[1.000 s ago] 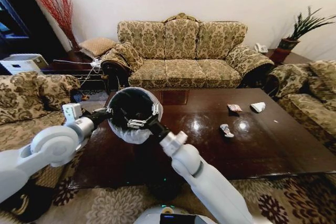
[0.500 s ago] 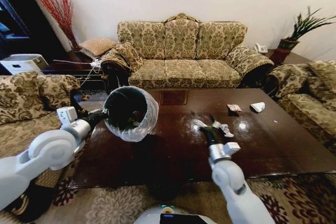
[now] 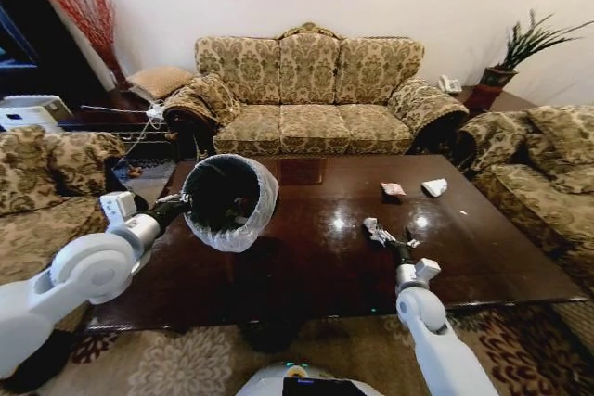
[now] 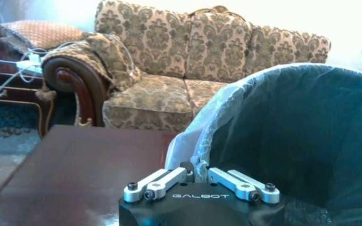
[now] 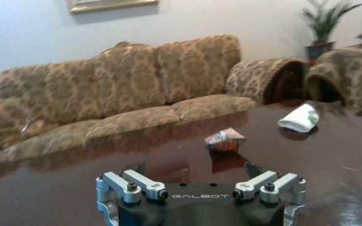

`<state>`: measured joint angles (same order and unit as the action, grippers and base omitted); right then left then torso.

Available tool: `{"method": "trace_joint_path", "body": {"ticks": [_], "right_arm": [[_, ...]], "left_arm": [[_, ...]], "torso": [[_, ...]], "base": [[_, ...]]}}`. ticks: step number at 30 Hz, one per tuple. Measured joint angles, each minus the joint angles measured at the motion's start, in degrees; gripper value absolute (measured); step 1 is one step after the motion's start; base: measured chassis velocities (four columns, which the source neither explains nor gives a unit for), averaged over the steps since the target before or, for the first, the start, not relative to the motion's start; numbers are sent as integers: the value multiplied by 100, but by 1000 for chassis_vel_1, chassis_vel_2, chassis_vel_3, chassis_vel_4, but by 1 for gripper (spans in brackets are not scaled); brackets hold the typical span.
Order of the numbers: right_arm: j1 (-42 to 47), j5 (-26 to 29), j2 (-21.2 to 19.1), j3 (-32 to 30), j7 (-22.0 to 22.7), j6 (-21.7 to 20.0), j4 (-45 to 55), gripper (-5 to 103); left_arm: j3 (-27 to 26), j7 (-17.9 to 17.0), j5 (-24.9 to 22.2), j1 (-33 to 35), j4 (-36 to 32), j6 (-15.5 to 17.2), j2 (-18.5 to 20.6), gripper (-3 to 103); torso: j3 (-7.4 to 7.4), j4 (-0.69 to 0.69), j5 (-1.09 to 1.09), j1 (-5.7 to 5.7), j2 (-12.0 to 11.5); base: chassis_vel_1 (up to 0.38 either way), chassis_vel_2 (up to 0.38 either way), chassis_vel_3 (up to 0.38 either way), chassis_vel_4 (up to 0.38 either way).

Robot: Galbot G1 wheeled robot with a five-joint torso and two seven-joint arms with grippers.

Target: Move to the front of the table and place the trash on the table into the trash bin.

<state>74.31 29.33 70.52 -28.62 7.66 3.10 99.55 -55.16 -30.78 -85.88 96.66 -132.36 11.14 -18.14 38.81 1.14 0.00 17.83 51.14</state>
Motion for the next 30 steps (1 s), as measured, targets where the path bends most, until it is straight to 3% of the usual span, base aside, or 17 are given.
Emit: {"method": "trace_joint_path", "body": {"ticks": [4, 9, 12, 19, 21, 24, 27, 29, 30], "right_arm": [[-119, -264, -31, 201, -266, 46, -264, 100], [-431, -559, -82, 474, -563, -38, -673, 100], [-573, -631, -90, 614, -623, -78, -874, 100], [-885, -720, 94, 722, -463, -391, -1182, 101], [-915, -741, 96, 716, -435, -409, -1221, 98], [-971, -700, 48, 760, -447, -441, -1350, 83], [-997, -655, 48, 782, -451, -445, -1411, 78], [-1024, -590, 66, 799, -438, -456, -1459, 62], [-1024, -590, 66, 799, -438, -456, -1459, 62]], "left_arm": [[18, 26, 45, 9, -34, 1, -55, 0], [32, 58, 159, 7, -5, -7, -28, 0], [36, 59, 168, 1, 14, -14, -14, 0], [54, 92, 175, 5, 15, -20, -72, 0], [55, 100, 176, 6, 19, -21, -77, 0], [63, 101, 178, -8, 38, -31, -78, 0], [73, 102, 178, -15, 41, -38, -77, 0], [82, 105, 178, -16, 49, -44, -79, 0], [82, 105, 178, -16, 49, -44, -79, 0]], "torso": [[-1, 0, 8, -1, 0], [0, 4, -9, -1, 0], [0, 8, -2, 0, 0], [0, 2, 6, 0, 0], [0, 1, 1, -1, 0], [0, 3, -2, 0, 0], [0, 4, -2, -1, 0], [0, 3, 1, 0, 0], [0, 3, 1, 0, 0]], "base": [[-106, -96, 87, 83], [27, 26, -12, -11], [64, 86, -28, -41], [0, 0, 0, 0], [0, 0, 0, 0], [0, 0, 0, 0], [0, 0, 0, 0], [0, 0, 0, 0], [0, 0, 0, 0]]}}
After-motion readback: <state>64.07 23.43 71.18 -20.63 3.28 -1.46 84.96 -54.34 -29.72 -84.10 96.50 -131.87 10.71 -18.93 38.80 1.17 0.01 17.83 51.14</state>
